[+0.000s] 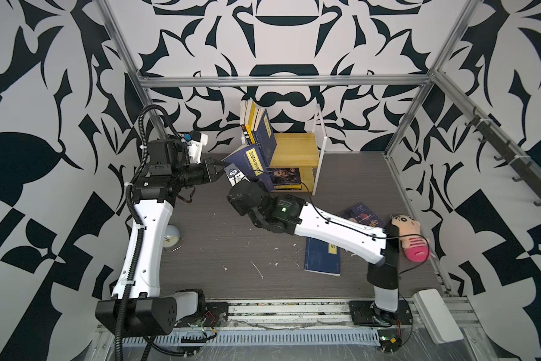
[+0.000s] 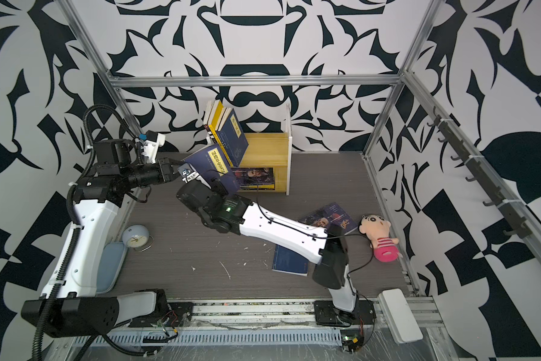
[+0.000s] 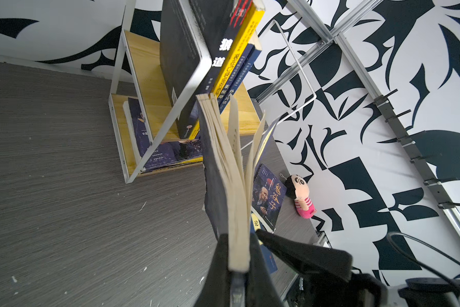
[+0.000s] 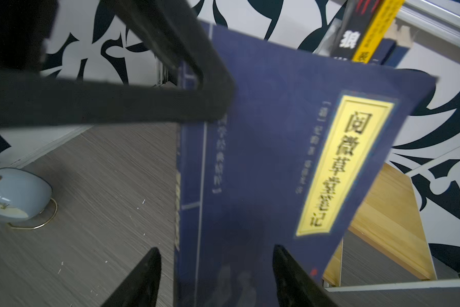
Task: Stacking books/files
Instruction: Place the book on the bookshelf.
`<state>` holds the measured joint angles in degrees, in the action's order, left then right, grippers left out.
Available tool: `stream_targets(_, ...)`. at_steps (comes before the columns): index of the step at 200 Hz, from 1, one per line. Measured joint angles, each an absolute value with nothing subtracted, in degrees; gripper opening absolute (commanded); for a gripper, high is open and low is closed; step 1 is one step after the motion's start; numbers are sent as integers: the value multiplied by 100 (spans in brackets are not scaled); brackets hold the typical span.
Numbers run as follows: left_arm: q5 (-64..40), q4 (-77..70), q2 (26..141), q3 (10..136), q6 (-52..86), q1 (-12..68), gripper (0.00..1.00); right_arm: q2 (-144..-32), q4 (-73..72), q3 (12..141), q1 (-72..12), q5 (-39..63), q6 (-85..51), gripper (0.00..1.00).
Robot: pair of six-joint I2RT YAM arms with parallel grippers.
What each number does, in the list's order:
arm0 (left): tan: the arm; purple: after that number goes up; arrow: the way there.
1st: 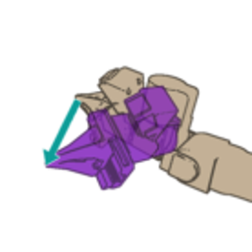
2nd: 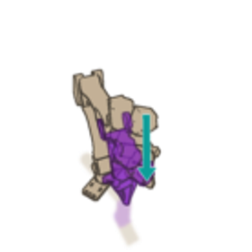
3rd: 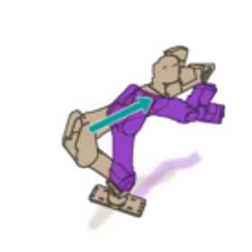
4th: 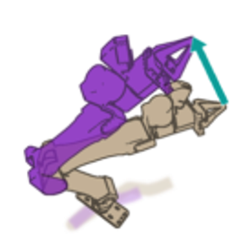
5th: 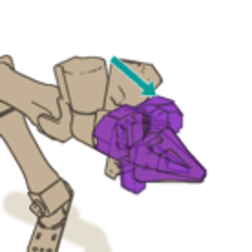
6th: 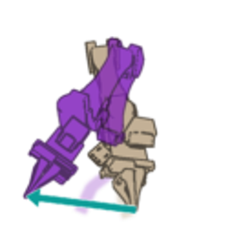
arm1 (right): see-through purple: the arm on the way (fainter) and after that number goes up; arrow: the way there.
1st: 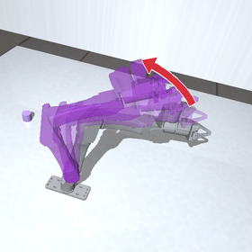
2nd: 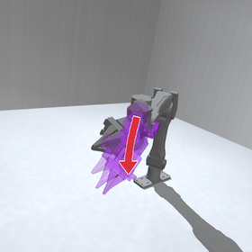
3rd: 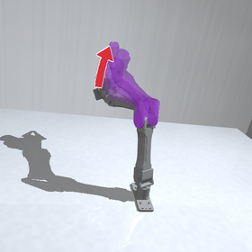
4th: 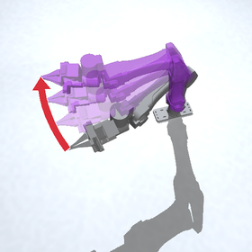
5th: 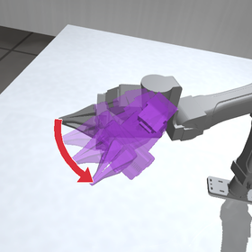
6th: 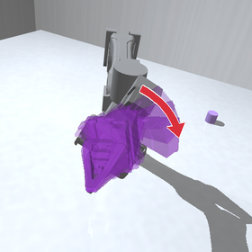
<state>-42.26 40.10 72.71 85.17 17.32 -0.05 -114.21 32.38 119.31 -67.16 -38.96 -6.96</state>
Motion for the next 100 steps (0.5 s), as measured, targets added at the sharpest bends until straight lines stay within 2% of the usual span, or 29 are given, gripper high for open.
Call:
stream_targets(25,-4224,4007,7271,8506,1780,-5,0,-12108,3857,12960,-6716,-4047,-703,70)
stream_targets(38,-4209,4007,7271,8495,1785,-5,0,-12383,4112,13395,-6716,-4191,-703,62)
stream_targets(50,-4202,4007,7271,8471,1800,-34,0,-12547,4300,13675,-6713,-4309,-666,42)
stream_targets(70,-4193,3981,7271,8455,1855,-36,0,-12643,4458,13828,-6713,-4510,-637,1)
stream_targets(74,-4200,3968,7271,8451,1885,-36,0,-12643,4456,13828,-6713,-4521,-672,0)
stream_targets(100,-4281,3955,7229,8431,1935,-67,34,-12477,4431,13631,-6731,-4532,-746,0)
